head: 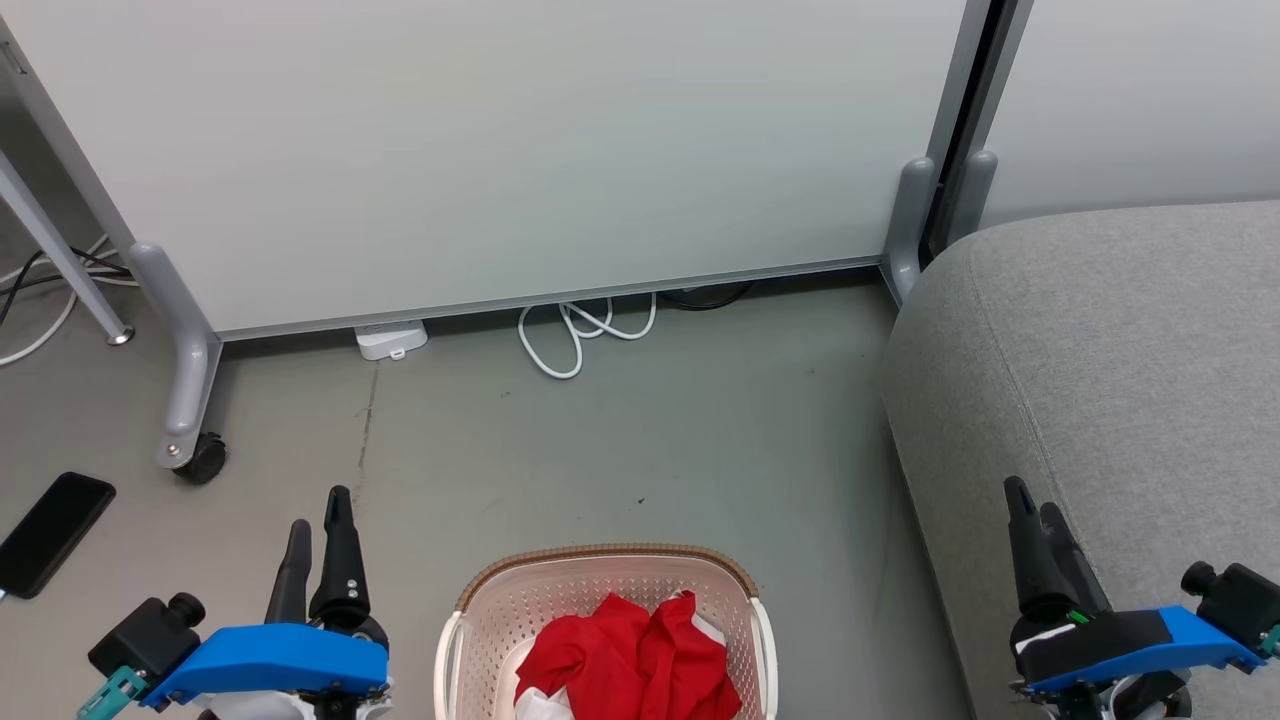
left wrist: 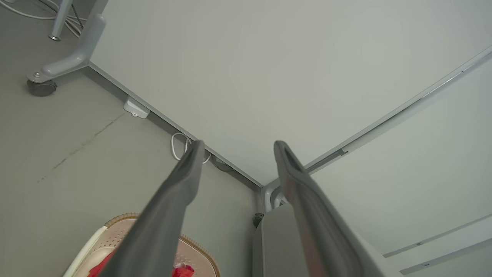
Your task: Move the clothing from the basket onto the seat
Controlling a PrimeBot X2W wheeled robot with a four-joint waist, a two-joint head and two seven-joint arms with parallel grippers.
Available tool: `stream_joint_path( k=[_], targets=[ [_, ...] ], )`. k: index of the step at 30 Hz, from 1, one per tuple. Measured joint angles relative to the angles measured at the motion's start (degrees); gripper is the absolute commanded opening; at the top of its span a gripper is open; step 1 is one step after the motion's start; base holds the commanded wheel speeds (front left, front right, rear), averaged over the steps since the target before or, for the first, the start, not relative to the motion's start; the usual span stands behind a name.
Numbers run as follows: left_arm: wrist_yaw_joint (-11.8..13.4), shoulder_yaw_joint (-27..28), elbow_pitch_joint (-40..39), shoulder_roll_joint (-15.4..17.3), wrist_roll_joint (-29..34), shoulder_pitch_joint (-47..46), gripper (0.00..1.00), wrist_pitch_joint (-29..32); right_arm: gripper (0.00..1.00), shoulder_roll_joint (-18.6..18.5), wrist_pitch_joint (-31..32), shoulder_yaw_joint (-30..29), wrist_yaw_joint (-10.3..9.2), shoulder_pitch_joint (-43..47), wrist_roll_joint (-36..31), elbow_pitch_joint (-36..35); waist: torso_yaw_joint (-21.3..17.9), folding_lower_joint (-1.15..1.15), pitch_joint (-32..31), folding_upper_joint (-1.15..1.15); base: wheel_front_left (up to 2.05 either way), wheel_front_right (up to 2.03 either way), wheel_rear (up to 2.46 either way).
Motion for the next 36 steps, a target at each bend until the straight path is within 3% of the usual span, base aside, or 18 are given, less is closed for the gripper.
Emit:
stream_joint_path(
  k=[15, 36],
  targets=[
    [-0.3, -1.9, 0.1, 0.6, 12.5, -0.6, 1.0, -2.5, 1.0, -0.1, -2.0, 0.2, 0.04, -0.3, -13.0, -0.6, 0.2, 0.0, 0.2, 0.0, 0.0, 0.0, 0.0],
    [-0.6, -3.5, 0.9, 1.0, 25.3, -1.3, 1.0, -5.6, 1.0, -0.1, -3.9, 0.6, 0.08, -0.7, -26.1, -0.8, 0.4, 0.0, 0.4, 0.0, 0.0, 0.0, 0.0]
  ],
)
